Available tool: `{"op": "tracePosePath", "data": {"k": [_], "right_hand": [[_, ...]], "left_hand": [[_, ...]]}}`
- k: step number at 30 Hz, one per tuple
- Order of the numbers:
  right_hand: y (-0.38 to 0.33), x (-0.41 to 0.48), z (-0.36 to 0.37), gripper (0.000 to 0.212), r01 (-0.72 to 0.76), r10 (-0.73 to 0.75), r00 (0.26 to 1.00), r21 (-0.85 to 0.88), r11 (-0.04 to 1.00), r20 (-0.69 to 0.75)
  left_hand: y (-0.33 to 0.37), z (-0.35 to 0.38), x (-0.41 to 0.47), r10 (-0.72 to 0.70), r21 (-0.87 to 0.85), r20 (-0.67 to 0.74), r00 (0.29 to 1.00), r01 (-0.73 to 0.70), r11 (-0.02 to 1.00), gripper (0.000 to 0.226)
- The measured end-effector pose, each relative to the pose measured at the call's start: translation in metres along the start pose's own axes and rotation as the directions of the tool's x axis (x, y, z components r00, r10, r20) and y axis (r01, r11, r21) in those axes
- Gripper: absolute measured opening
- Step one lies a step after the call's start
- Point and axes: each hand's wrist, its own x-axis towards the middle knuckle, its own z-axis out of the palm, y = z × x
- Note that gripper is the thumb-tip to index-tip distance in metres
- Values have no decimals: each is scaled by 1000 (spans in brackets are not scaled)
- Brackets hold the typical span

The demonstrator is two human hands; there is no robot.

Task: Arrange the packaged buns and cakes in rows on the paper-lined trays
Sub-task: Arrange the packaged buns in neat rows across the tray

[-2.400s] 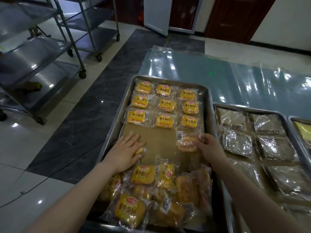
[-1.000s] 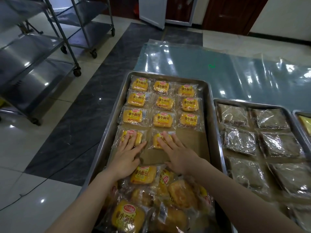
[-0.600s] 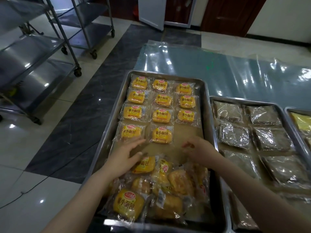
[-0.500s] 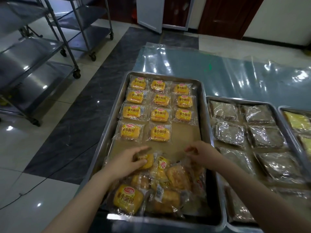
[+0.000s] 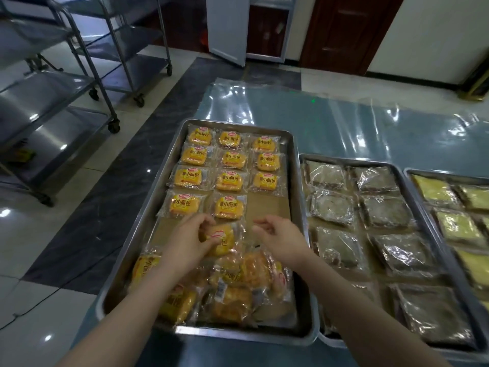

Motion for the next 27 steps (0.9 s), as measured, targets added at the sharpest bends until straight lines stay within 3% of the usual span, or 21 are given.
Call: {"op": "tracePosePath", "data": {"k": [2,5,8,10,13,15,17,18,20,23,24,27], "right_hand": [[-7,7,4,36,-23,18,998,72,997,68],[-10,17,6,8,3,-15,998,173,985,65],[-3,27,1,8,17,-50,996,403,915,73],[2,33,-1,9,23,-74,993,469,883,92],[10,44,-4,11,54,-80,996,412,910,45],[15,52,-7,13,39,-46,999,428,903,6],[25,59,-11,14,30,-7,999,457,889,-52],[30,61,-12,13,25,10,997,473,881,-73],[41,63,-16,15,55,-9,995,455,889,-103],[51,60,-23,77,197,-191,980,214,957,-50],[52,60,-25,85,264,-265,964,88,960,1],[53,68,-26,74,361,-352,932,-211,908,82]], "left_hand": [[15,3,2,35,7,-42,998,-35,999,40],[30,6,5,76,-1,-118,990,-77,997,46],[38,3,5,-42,-246,-185,982,-5,969,55],[39,3,8,-153,-342,-142,978,97,935,42],[40,8,16,-246,-338,-92,965,203,919,12],[41,13,23,-366,-551,-20,930,295,781,13],[45,19,29,-443,-801,110,890,344,491,17],[47,23,32,-451,-850,142,881,343,401,12],[48,34,37,-477,-828,123,870,355,433,9],[48,48,44,-485,-714,18,875,350,606,16],[49,51,46,-466,-691,0,885,337,639,15],[51,59,50,-418,-642,-25,908,306,703,9]]}}
